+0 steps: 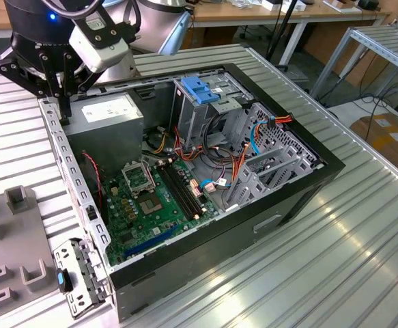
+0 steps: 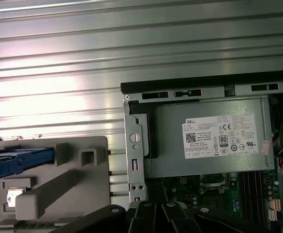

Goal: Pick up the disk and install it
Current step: 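Reach for the disk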

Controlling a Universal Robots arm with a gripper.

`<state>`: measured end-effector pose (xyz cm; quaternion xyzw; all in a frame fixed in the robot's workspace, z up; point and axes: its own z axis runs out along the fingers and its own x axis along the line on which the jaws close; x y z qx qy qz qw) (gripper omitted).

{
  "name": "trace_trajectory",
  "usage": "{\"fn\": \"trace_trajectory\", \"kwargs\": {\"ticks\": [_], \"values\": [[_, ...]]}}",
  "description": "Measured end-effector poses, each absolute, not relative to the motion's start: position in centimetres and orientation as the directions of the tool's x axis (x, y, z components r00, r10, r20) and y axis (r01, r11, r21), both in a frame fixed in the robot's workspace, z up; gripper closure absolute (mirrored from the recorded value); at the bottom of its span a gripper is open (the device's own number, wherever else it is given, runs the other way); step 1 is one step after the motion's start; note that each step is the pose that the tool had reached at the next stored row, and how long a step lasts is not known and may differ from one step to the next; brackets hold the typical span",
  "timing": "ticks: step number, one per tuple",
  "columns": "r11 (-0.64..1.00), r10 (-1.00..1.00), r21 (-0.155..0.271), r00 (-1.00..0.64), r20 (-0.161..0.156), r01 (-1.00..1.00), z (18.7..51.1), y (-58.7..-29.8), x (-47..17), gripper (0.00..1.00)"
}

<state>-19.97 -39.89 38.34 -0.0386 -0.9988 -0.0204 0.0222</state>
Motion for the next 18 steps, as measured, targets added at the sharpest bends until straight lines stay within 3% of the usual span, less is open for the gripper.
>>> {"fn": "trace_trajectory", "kwargs": {"ticks": [18], "values": [[0.996,0.076,0.039,-0.996,0.051,0.078,38.23,-39.89,-20.80,0.89]]}}
